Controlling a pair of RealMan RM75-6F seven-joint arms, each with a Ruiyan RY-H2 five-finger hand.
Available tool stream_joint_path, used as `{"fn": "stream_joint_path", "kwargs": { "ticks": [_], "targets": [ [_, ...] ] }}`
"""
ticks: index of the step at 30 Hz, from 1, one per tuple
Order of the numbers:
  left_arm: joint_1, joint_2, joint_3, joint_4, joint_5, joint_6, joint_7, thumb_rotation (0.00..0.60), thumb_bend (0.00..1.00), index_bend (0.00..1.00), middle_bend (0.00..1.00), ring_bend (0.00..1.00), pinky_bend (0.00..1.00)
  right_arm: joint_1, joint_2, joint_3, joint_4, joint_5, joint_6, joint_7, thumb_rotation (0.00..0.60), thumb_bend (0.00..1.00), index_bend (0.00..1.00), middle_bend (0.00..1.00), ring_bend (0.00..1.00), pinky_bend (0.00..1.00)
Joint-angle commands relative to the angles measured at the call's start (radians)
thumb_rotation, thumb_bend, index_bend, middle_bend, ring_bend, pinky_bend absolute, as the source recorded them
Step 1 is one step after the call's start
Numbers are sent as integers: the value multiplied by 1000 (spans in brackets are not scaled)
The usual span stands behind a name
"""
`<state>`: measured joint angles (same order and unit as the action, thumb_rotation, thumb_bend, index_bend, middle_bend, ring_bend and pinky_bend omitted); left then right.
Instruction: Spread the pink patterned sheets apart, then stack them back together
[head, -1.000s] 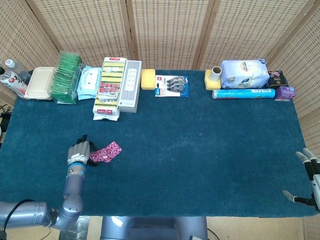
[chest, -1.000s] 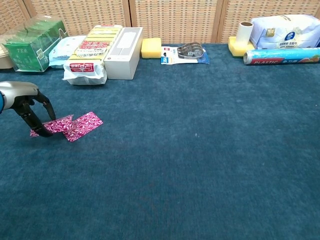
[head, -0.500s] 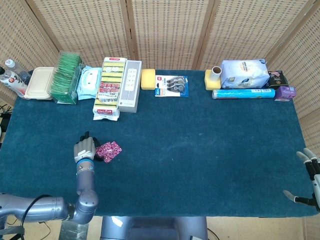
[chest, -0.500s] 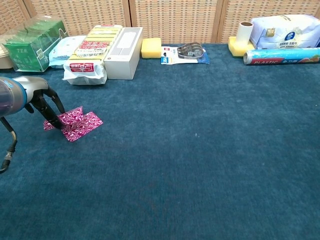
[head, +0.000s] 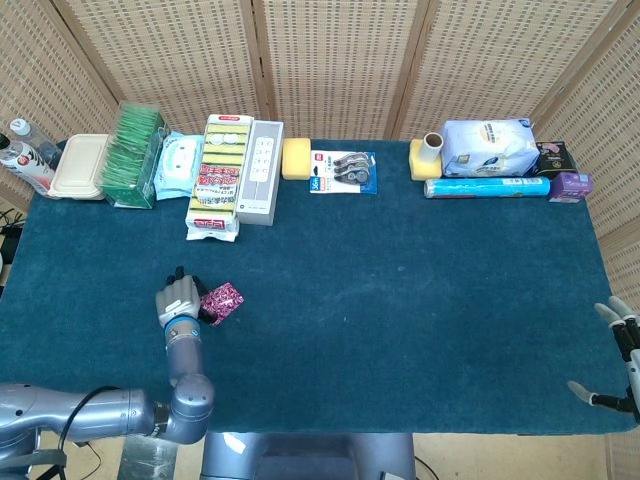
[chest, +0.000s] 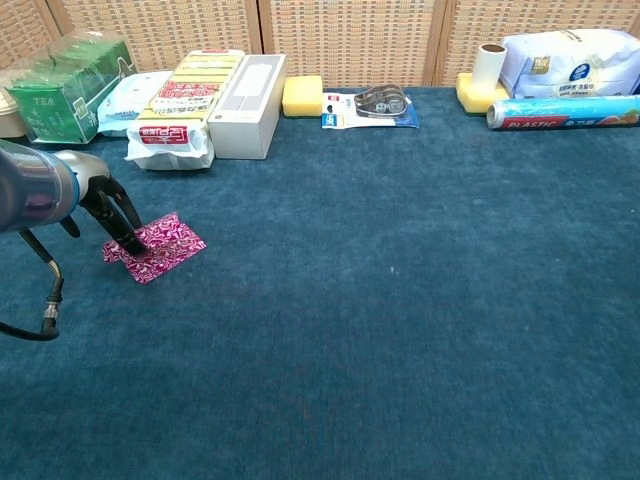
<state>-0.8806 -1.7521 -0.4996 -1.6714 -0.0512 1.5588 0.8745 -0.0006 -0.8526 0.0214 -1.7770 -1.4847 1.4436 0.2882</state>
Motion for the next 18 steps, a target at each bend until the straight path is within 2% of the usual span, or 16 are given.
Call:
{"fn": "stream_joint_path", "kwargs": {
  "ticks": [1, 10, 18],
  "targets": [
    [-4, -12, -9, 18, -11, -2, 15, 600, 223, 411, 0, 0, 198, 0, 0, 0, 1, 0, -1, 3, 600, 0, 72, 0, 0, 0],
    [-6, -42, -20, 84, -4, -29, 37, 600, 218, 411, 0, 0, 198, 0, 1, 1, 3, 2, -1, 6, 600, 0, 72, 0, 0, 0],
    [1, -55, -15, 100, 22, -43, 55, 600, 147, 411, 0, 0, 198, 0, 2, -2, 0, -2, 0, 6, 600, 0, 72, 0, 0, 0]
  ]
}}
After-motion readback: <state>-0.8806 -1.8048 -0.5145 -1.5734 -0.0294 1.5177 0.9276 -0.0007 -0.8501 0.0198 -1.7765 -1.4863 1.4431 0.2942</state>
